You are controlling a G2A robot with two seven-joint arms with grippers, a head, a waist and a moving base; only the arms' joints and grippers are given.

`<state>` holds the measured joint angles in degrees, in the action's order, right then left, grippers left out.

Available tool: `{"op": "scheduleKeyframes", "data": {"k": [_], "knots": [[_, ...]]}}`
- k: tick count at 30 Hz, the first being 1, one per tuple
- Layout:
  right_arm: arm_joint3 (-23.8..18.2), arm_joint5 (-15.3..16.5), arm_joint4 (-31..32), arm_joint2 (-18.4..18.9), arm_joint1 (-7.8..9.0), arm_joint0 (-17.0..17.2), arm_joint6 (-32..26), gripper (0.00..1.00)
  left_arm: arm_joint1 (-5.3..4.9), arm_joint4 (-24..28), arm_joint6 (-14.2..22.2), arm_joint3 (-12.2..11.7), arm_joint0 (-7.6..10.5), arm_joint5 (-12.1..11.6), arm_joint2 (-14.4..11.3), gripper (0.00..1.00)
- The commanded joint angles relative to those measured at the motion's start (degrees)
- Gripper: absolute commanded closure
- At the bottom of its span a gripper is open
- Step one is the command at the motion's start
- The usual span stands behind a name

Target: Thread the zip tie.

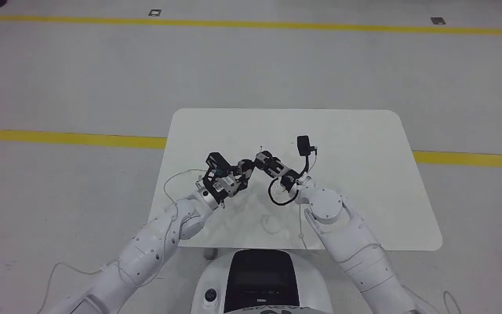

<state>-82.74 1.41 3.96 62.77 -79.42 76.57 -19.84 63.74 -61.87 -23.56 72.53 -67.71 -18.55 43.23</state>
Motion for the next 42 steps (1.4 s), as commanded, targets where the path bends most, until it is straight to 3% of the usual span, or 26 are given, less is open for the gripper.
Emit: {"op": "scheduleKeyframes", "data": {"k": [1,3,4,5,6,16,25,34,38,42], "knots": [[0.0,0.0,0.0,0.0,0.02,0.0,0.0,1.00,0.06,0.0,0.0,0.0,-0.08,-0.1,0.1,1.00],[0.0,0.0,-0.1,0.0,0.03,0.0,0.0,1.00,0.10,-0.1,0.0,0.0,-0.13,-0.2,0.2,1.00],[0.0,0.0,-0.2,0.0,0.04,0.0,0.0,0.91,0.12,-0.1,0.0,0.0,-0.16,-0.3,0.3,1.00],[0.0,-0.1,-0.2,0.0,0.05,0.0,0.0,0.60,0.15,-0.2,0.0,0.0,-0.20,-0.4,0.4,1.00],[0.1,-0.1,-0.3,0.0,0.05,0.0,0.0,0.00,0.16,-0.2,-0.1,-0.1,-0.24,-0.5,0.5,1.00],[-0.9,0.4,-1.0,1.5,0.34,0.6,0.9,0.00,-0.20,0.1,-0.4,0.3,-1.21,-0.9,1.6,1.00],[-2.0,0.9,-0.9,3.2,0.76,1.6,1.0,0.00,-1.56,0.9,-0.4,1.7,-2.10,-0.9,1.1,1.00],[-2.0,0.9,-0.9,3.2,0.76,1.6,1.0,0.00,-1.55,1.1,-0.3,1.6,-2.16,-0.9,1.2,1.00],[-2.0,1.0,-1.9,4.6,0.95,2.0,1.5,0.00,-1.78,7.0,0.5,0.6,-1.67,-0.9,2.8,1.00],[-2.4,1.6,-4.1,6.9,1.35,2.7,0.3,0.00,-3.17,11.4,1.0,0.0,-0.71,-0.9,3.9,1.00]]}}
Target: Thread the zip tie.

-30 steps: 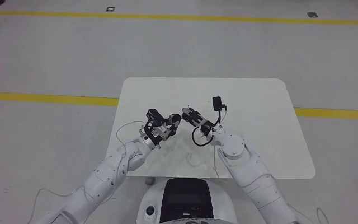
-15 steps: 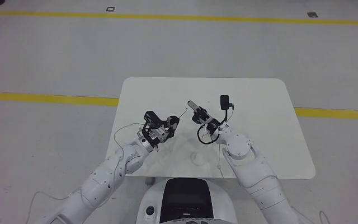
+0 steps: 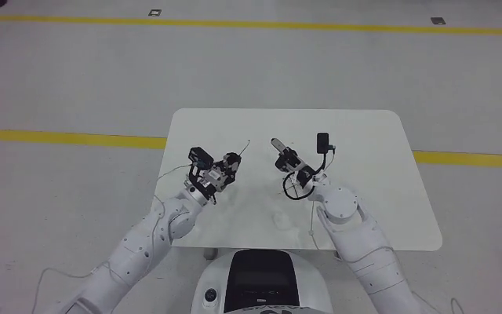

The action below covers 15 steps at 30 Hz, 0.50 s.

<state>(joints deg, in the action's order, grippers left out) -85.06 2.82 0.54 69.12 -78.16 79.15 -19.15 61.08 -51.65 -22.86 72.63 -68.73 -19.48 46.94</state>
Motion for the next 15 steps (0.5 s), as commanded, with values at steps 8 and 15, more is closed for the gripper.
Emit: {"op": "scheduleKeyframes", "data": {"k": [8,15], "knots": [[-0.5,1.2,-2.2,2.4,0.51,0.9,-1.2,0.00,-4.89,11.3,5.2,2.6,3.42,0.0,-1.0,1.00],[-0.1,1.5,-2.6,2.6,0.67,1.1,-1.5,0.00,-9.99,24.3,17.2,7.5,8.35,0.0,-5.6,1.00]]}}
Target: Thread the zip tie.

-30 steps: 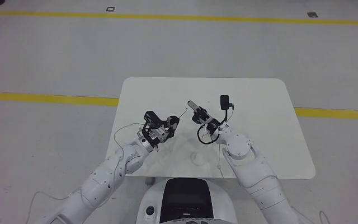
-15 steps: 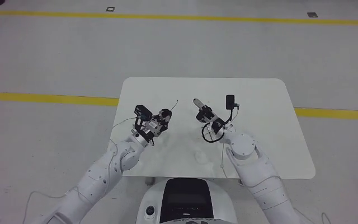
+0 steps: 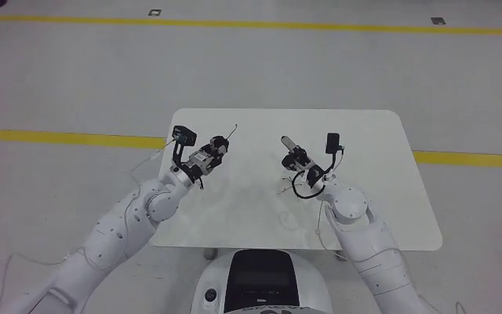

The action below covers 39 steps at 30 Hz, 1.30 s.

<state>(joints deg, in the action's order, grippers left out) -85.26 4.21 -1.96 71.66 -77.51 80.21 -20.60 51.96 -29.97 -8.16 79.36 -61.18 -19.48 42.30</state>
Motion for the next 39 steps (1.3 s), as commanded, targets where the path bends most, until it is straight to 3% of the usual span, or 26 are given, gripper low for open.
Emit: {"op": "scheduleKeyframes", "data": {"k": [1,6,9,16,22,25,27,39], "knots": [[0.2,0.1,-0.2,0.1,0.03,0.1,0.0,0.00,-1.55,3.8,3.7,1.1,1.58,0.0,-1.4,1.00],[0.5,0.3,-0.7,0.4,0.15,0.1,-0.1,0.00,-5.13,13.6,14.2,4.4,5.20,0.0,-5.2,1.00],[0.6,0.3,-0.8,0.4,0.22,0.1,-0.2,0.00,-6.81,17.9,18.2,5.6,6.65,0.0,-6.8,1.00],[1.0,0.0,-1.2,0.2,0.26,-0.4,-0.2,0.00,-9.35,25.7,24.2,8.7,7.80,0.0,-9.2,1.00],[1.5,0.0,-1.3,-0.3,0.24,-1.0,-0.1,0.00,-9.74,31.9,30.9,8.9,7.51,0.0,-8.7,1.00],[1.7,-0.1,-1.4,-0.4,0.24,-1.2,0.0,0.00,-9.30,35.8,35.9,8.4,6.74,0.0,-6.8,1.00],[1.9,-0.2,-1.5,-0.5,0.25,-1.3,0.1,0.00,-8.70,39.8,41.8,7.9,5.85,0.0,-4.0,1.00],[2.2,-0.4,-1.5,-0.6,0.29,-1.5,0.1,0.00,-8.68,39.7,41.8,8.0,5.75,0.0,-4.1,1.00]]}}
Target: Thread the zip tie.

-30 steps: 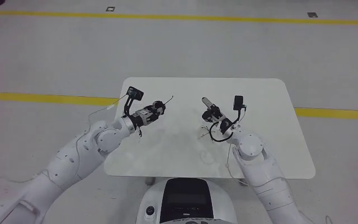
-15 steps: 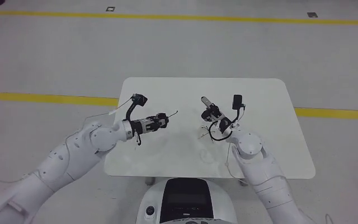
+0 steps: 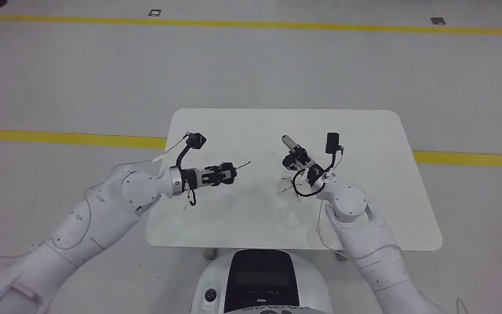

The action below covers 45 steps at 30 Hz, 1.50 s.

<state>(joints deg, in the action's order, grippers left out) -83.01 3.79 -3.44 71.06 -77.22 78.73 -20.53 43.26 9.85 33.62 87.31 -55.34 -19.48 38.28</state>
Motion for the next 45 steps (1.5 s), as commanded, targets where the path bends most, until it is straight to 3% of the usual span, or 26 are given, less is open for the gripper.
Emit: {"op": "scheduleKeyframes", "data": {"k": [1,4,9,11,15,22,25,29,37,39,41,42,45], "knots": [[0.0,0.0,0.0,0.0,0.00,0.0,0.0,0.00,0.13,-0.8,0.7,0.2,-0.28,0.0,-0.4,1.00],[0.0,0.0,0.0,0.0,0.00,0.0,0.0,0.00,0.51,3.7,5.2,-0.2,-0.21,0.0,-0.3,1.00],[0.0,0.0,0.0,0.0,0.00,0.0,0.0,0.00,1.47,12.3,19.7,-1.2,0.32,0.0,2.6,1.00],[0.0,0.0,0.0,0.0,0.00,0.0,0.0,0.00,2.06,15.0,24.7,-2.9,0.08,0.0,4.8,1.00],[0.0,0.0,0.0,0.0,0.00,0.0,0.0,0.00,4.32,16.3,33.8,-7.3,-0.63,0.0,8.2,1.00],[0.0,0.0,0.0,0.0,0.00,0.0,0.0,0.00,9.02,19.2,45.7,-14.0,-2.24,0.0,15.5,1.00],[0.0,0.0,0.0,0.0,0.00,0.0,0.0,0.00,10.99,19.3,46.0,-15.4,-3.53,0.0,17.6,1.00],[0.0,0.0,0.0,0.0,0.00,0.0,0.0,0.00,12.69,18.1,46.0,-16.0,-4.17,0.0,18.5,1.00],[0.0,0.0,0.0,0.0,0.00,0.0,0.0,0.00,12.69,18.1,46.0,-16.0,-4.17,0.0,18.5,1.00],[0.0,0.0,0.1,-0.2,0.01,0.1,-0.3,0.00,12.75,18.9,45.2,-15.1,-4.89,0.0,18.2,1.00],[0.2,-0.3,1.7,-1.0,0.24,-0.5,-4.4,0.00,12.69,18.9,45.7,-16.1,-4.79,0.0,18.3,1.00],[0.3,1.0,0.6,-0.6,0.34,-0.6,-5.9,0.00,12.78,19.9,46.0,-16.3,-4.73,0.0,18.2,1.00],[1.4,2.4,-1.3,-0.1,0.70,-1.2,-11.7,0.00,12.82,22.0,46.0,-15.9,-4.49,0.0,17.6,1.00]]}}
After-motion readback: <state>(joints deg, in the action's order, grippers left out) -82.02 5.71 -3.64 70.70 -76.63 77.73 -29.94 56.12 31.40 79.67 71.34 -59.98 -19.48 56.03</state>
